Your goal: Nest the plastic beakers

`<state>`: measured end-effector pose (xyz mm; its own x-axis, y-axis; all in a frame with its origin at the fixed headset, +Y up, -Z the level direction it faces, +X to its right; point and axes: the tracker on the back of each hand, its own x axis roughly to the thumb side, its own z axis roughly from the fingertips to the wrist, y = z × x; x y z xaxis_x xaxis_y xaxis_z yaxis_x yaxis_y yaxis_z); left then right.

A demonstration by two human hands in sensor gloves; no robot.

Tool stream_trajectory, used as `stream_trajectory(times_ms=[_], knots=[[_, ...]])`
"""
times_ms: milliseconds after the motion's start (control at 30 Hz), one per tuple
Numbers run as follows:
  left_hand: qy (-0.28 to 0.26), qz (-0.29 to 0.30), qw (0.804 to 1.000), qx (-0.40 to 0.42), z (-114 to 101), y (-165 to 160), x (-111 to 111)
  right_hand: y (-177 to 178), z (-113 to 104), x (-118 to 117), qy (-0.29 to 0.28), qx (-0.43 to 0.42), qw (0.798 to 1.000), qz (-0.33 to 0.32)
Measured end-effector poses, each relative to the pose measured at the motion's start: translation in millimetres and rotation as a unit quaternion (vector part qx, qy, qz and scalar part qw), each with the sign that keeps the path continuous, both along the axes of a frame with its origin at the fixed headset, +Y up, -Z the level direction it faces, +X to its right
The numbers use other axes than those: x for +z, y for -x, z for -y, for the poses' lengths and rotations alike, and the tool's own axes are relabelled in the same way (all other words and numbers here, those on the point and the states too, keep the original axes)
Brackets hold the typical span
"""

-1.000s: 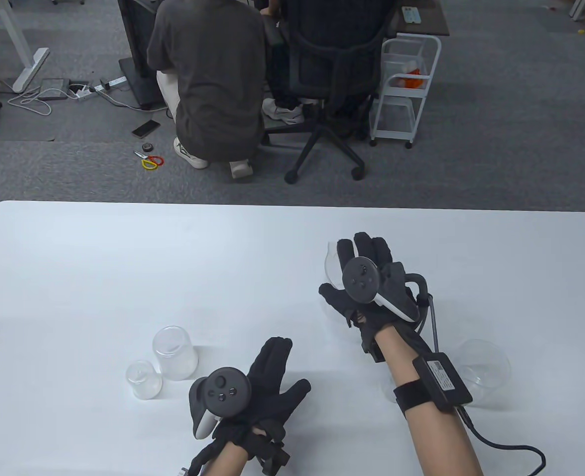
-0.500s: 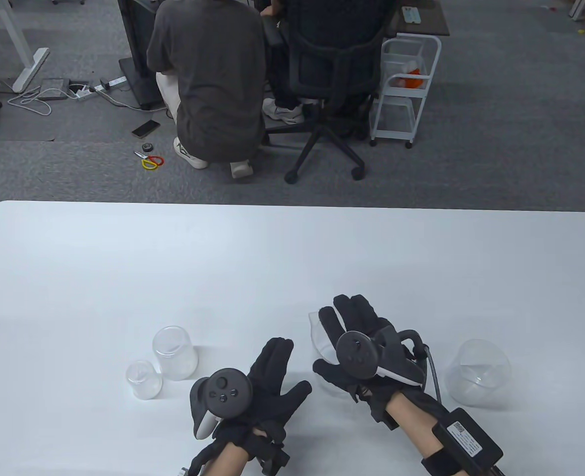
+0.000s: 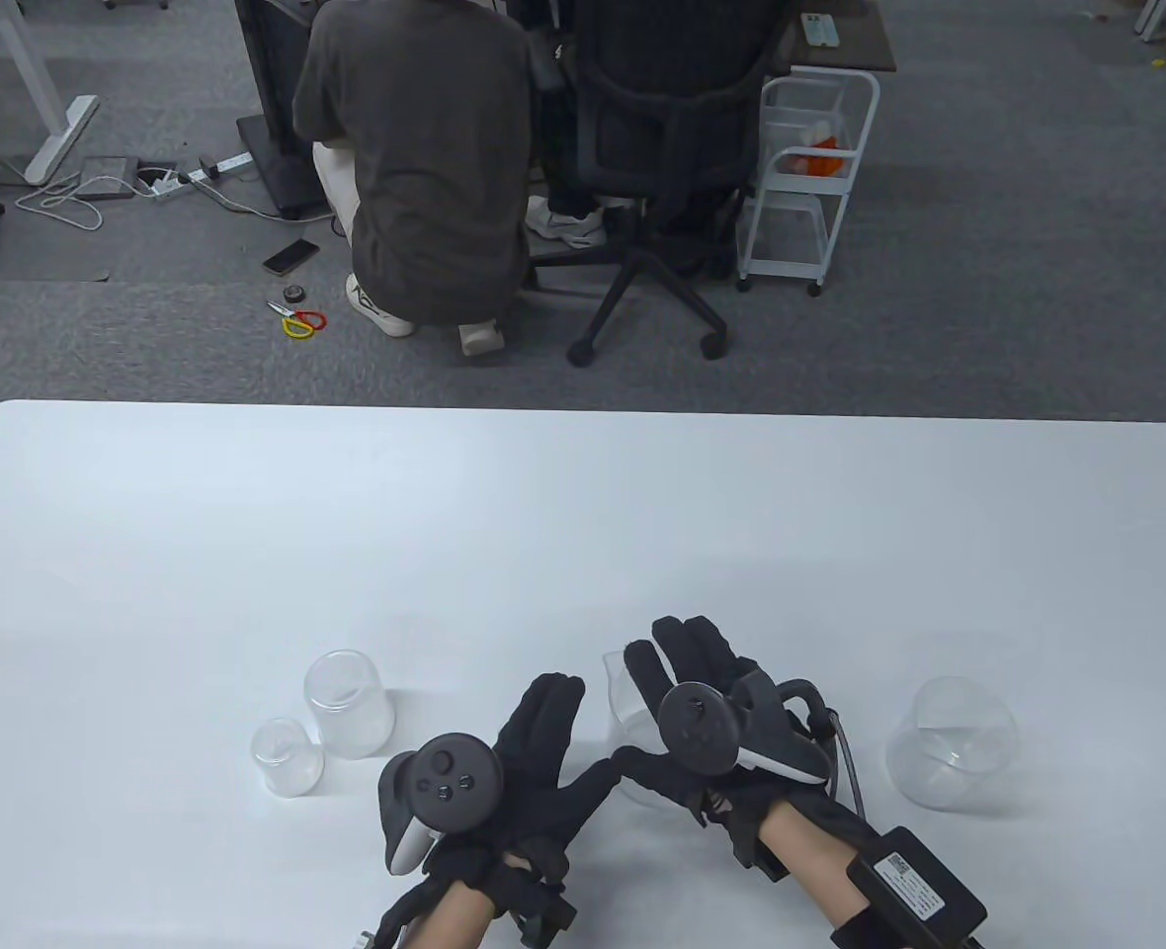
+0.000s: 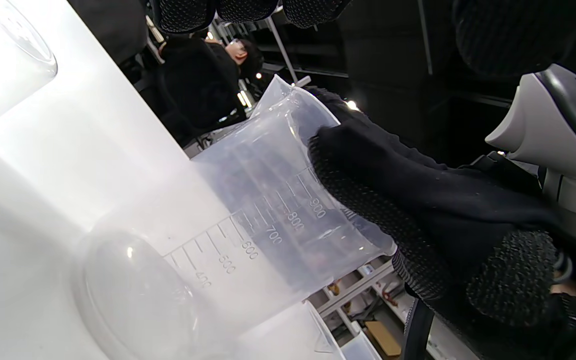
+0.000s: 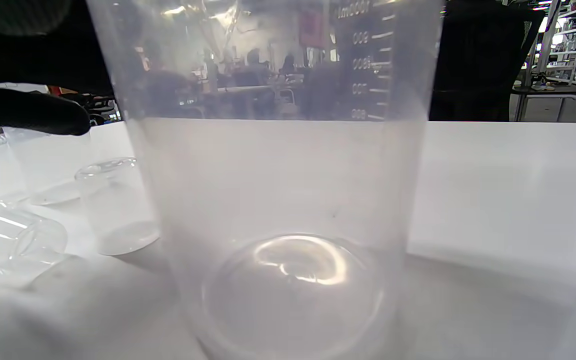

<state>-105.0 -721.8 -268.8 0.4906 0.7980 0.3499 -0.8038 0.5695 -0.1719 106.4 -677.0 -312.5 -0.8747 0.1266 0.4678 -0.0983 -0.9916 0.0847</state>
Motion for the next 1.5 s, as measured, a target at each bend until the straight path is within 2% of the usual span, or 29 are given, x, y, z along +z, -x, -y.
stream_trajectory(times_ms=[200, 267, 467, 633, 833, 1133, 1200, 1267, 1400, 1500], knots=[[-0.001, 0.000, 1.000, 0.002, -0.3, 0.1, 0.6, -17.7, -20.3, 4.0, -0.002, -0.039, 0.999, 0.010], [-0.001, 0.002, 1.000, -0.001, 0.0, -0.9, 0.9, -30.2, -29.6, 5.9, -0.038, -0.054, 0.997, 0.031], [-0.003, 0.004, 1.000, -0.004, -0.1, -2.0, 1.4, -87.2, -46.6, 8.4, -0.100, -0.027, 0.987, 0.124], [-0.005, 0.004, 1.000, -0.005, 0.2, -2.2, 1.2, -142.1, -40.2, 8.1, -0.097, 0.014, 0.972, 0.213], [-0.004, 0.003, 1.000, -0.008, 0.1, -2.0, 1.4, -203.1, -7.9, 5.5, -0.028, 0.003, 0.948, 0.317], [-0.002, 0.003, 1.000, -0.013, 0.1, -2.1, 1.5, -235.9, 36.5, 6.2, 0.042, -0.055, 0.934, 0.351], [-0.001, 0.004, 1.000, -0.011, 0.1, -2.2, 1.6, -238.0, 40.9, 5.1, 0.057, -0.091, 0.930, 0.351], [-0.001, 0.004, 1.000, -0.012, 0.1, -2.5, 1.7, -238.9, 40.2, 3.9, 0.060, -0.093, 0.928, 0.356], [-0.001, 0.004, 1.000, -0.013, 0.3, -2.5, 1.6, -236.5, 32.1, -2.6, 0.124, -0.084, 0.914, 0.378], [0.000, 0.003, 1.000, -0.014, 0.4, -2.2, 1.7, -233.8, 28.3, -7.8, 0.136, -0.093, 0.905, 0.393]])
